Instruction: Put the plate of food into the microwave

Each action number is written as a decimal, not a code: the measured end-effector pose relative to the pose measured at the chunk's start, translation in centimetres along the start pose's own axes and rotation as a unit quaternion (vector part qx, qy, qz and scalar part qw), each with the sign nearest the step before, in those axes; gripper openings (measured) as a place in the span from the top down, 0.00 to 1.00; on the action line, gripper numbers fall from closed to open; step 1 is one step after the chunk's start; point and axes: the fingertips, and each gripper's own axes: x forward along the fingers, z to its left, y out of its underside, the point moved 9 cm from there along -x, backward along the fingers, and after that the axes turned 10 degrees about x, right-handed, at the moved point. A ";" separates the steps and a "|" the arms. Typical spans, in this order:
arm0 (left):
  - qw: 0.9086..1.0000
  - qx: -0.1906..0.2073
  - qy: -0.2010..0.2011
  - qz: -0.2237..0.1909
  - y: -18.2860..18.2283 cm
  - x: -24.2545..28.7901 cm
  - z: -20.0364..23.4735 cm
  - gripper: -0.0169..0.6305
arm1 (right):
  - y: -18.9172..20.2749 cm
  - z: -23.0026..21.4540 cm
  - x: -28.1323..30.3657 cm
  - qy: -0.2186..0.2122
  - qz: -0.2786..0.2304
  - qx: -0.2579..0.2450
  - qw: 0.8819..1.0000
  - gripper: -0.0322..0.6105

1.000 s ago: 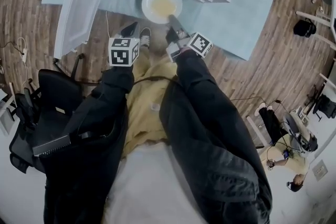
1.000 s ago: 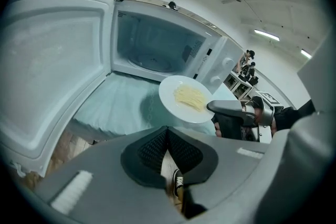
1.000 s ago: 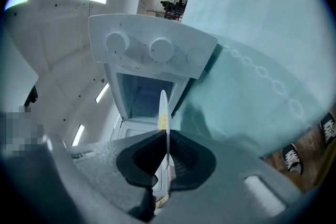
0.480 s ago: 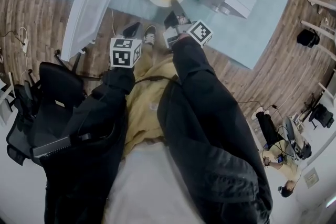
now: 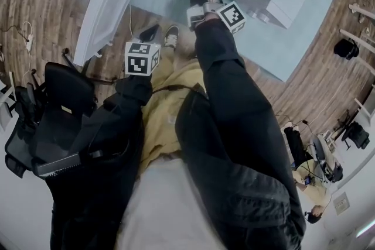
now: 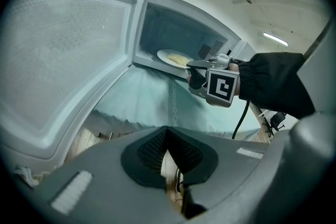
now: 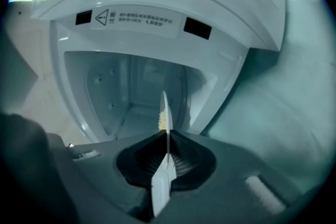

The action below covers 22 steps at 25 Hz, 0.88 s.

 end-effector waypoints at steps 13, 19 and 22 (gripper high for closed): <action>1.000 -0.013 -0.010 0.002 1.1 -0.8 1.4 0.98 | 0.0 0.7 1.8 0.033 -0.042 0.044 0.998 0.92; 1.000 -0.010 -0.009 -0.003 0.9 -0.9 1.0 0.98 | -0.2 -0.1 1.2 0.006 0.000 0.001 1.000 0.76; 1.000 -0.004 -0.006 -0.012 0.1 -0.9 0.3 0.98 | 1.2 1.3 -0.4 0.007 0.039 -0.021 0.999 0.75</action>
